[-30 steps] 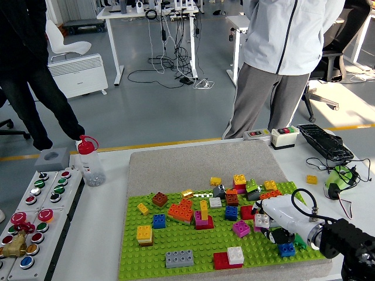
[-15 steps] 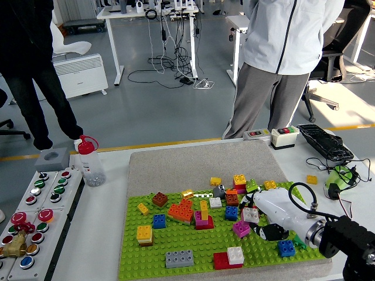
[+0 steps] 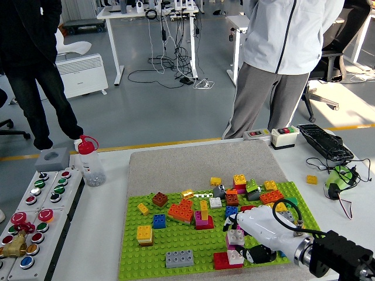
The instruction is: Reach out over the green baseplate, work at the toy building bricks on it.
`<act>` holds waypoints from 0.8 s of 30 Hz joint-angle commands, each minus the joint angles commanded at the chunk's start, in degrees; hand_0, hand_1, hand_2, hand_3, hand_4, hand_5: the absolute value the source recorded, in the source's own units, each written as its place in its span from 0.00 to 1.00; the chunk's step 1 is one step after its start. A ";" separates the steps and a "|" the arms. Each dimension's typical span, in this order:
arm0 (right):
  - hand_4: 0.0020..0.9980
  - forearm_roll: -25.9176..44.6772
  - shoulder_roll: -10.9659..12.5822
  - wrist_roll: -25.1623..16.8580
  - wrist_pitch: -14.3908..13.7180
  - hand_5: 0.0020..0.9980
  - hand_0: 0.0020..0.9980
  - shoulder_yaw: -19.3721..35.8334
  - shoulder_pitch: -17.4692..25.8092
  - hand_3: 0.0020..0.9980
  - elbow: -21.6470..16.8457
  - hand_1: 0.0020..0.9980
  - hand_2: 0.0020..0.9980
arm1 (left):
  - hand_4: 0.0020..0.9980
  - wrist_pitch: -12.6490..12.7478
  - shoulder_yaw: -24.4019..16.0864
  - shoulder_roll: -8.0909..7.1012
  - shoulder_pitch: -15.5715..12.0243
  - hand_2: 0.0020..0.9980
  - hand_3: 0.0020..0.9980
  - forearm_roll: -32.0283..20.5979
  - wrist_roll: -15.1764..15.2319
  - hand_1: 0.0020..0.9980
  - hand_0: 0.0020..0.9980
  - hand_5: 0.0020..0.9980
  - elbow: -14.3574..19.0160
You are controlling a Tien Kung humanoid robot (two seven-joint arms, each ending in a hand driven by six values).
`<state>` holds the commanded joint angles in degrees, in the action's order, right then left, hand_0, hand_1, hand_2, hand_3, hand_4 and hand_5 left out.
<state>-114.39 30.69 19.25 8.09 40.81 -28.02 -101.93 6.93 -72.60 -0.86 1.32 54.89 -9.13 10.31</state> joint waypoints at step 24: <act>0.54 -2.15 -4.47 1.11 -0.39 0.00 0.36 -4.86 -3.50 0.63 0.64 0.49 0.56 | 0.48 0.04 0.34 -0.09 0.37 0.82 0.67 -0.39 0.08 0.79 0.74 1.00 0.00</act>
<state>-116.54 26.22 20.36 7.70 35.95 -31.52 -101.29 6.96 -72.26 -0.95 1.70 54.50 -9.06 10.31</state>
